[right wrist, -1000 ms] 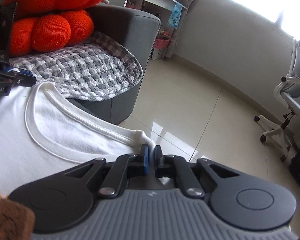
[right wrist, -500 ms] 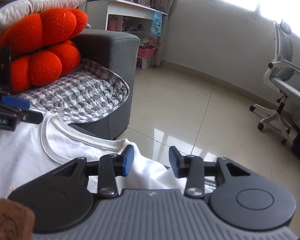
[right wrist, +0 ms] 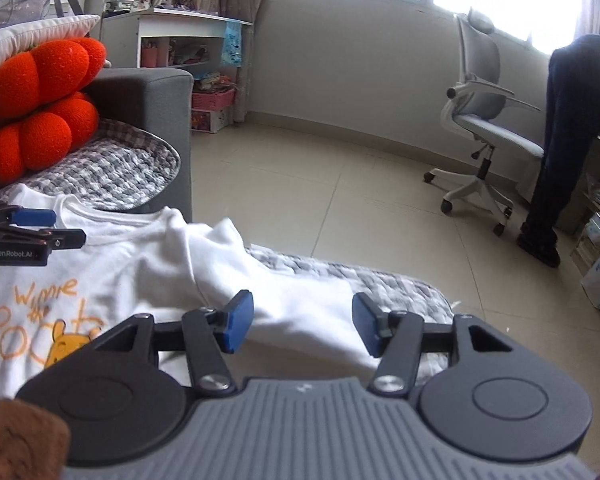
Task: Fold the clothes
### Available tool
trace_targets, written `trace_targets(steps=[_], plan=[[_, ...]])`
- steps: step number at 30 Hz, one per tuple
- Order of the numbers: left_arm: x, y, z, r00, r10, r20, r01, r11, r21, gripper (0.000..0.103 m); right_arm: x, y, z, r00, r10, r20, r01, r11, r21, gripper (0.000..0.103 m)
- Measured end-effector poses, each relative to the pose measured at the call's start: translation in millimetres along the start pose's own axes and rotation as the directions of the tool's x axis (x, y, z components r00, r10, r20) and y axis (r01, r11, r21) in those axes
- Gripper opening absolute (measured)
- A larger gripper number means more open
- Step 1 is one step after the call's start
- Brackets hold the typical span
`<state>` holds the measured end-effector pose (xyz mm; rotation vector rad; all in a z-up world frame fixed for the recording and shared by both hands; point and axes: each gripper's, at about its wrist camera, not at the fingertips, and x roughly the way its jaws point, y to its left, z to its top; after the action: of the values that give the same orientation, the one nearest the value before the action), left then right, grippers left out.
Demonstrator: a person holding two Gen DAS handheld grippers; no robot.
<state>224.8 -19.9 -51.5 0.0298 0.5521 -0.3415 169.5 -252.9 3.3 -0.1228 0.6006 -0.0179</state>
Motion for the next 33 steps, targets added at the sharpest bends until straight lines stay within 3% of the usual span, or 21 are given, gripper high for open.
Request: trace_targets(steps=[6, 13, 16, 18, 21, 27, 33], plan=[[4.9, 12.5, -0.4, 0.998, -0.051, -0.026, 0.049, 0.997, -0.061, 0.075, 3.8, -16.3, -35.7, 0.997, -0.036, -0.065, 0.046, 0.988, 0.149, 0.058], [4.5, 10.4, -2.3, 0.997, -0.066, -0.028, 0.064, 0.996, -0.061, 0.079, 16.0, -16.4, -38.7, 0.996, 0.001, -0.086, 0.022, 0.963, 0.267, 0.057], [2.2, 11.9, -2.1, 0.997, -0.073, -0.022, 0.071, 0.995, -0.068, 0.079, 17.3, -8.5, -38.3, 0.998, 0.002, -0.069, 0.016, 0.966, 0.258, 0.044], [-1.8, 14.2, -0.7, 0.995, -0.093, -0.016, 0.092, 0.993, -0.077, 0.079, 17.5, -3.0, -36.8, 0.998, -0.025, -0.058, 0.038, 0.972, 0.23, 0.026], [-9.0, 18.4, 2.9, 0.989, -0.15, -0.012, 0.148, 0.984, -0.102, 0.077, 15.2, -5.5, -35.0, 0.997, -0.066, -0.044, 0.074, 0.971, 0.225, 0.007], [-24.8, 5.8, 5.4, 0.938, -0.346, -0.014, 0.343, 0.934, -0.101, 0.076, 4.5, -16.8, -28.6, 0.983, -0.182, -0.001, 0.178, 0.961, 0.213, 0.005], [-25.5, -26.2, -5.4, 0.864, -0.494, -0.101, 0.494, 0.869, -0.023, 0.072, -10.2, -13.7, -12.8, 0.929, -0.353, 0.113, 0.341, 0.933, 0.115, 0.004]])
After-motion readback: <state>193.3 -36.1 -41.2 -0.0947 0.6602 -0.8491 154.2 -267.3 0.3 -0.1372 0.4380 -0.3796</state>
